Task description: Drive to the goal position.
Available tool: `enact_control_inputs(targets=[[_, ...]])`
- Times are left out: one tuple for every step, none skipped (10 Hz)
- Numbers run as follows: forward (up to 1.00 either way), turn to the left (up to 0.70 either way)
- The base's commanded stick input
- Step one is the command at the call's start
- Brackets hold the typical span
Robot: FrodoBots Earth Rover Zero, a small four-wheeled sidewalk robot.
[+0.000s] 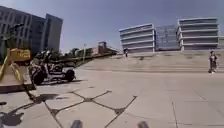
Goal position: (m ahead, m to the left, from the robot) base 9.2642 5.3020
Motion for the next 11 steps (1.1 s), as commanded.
enact_control_inputs(targets=[[1.00,0.00],[1.00,0.00],[1.00,0.00],[1.00,0.00],[1.00,0.00],[1.00,0.00],[1.00,0.00],[1.00,0.00],[1.00,-0.35],[1.00,-0.40],[1.00,-0.40]])
